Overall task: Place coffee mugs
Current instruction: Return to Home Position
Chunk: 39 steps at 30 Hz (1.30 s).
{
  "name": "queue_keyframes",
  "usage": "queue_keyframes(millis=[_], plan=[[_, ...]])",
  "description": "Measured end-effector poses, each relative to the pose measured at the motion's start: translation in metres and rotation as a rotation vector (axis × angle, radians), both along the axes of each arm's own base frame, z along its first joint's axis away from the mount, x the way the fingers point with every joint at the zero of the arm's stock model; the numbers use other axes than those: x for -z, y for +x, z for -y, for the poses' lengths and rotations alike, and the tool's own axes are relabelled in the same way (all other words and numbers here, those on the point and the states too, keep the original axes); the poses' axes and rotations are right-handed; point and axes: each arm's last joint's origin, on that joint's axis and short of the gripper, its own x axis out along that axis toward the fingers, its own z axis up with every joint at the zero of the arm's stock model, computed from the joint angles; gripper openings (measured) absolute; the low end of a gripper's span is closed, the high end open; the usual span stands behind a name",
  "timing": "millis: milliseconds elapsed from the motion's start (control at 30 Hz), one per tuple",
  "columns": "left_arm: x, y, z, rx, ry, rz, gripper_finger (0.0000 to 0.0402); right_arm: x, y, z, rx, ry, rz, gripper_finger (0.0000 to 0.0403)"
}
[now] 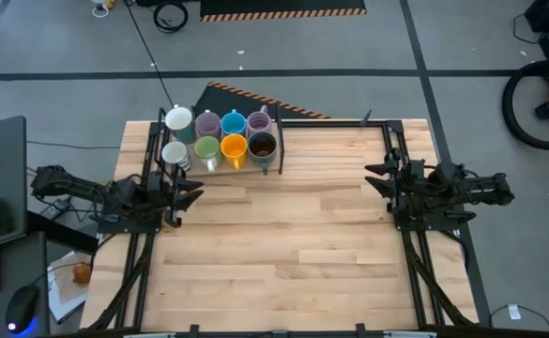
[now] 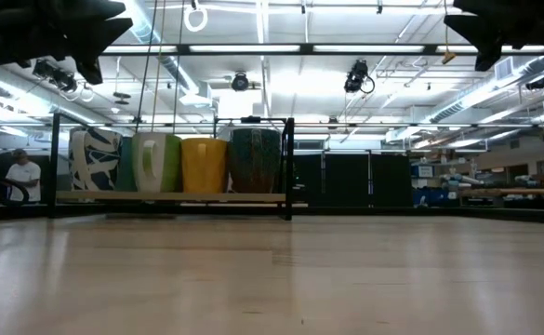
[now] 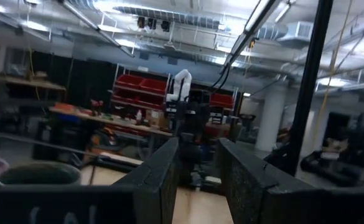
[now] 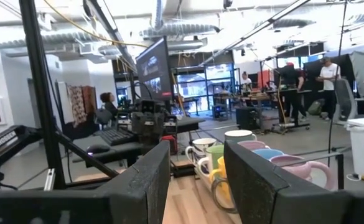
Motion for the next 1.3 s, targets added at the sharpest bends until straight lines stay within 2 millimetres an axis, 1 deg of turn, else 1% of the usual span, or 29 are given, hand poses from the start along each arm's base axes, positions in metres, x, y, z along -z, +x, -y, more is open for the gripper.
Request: queue_keyframes(millis=[167,1300], plan=[[-0.0002,-0.0001,-0.0001,0.018,-0.058,0.011,0.0116,0.0001,0.0000,0.0000,0.000,-0.002,-0.001,0.0158],[-0.0004,0.0000,-0.0002,0.018,-0.059,0.012,0.0116,0.0001,0.0000,0.0000,-0.001,-0.002,-0.001,0.0158]])
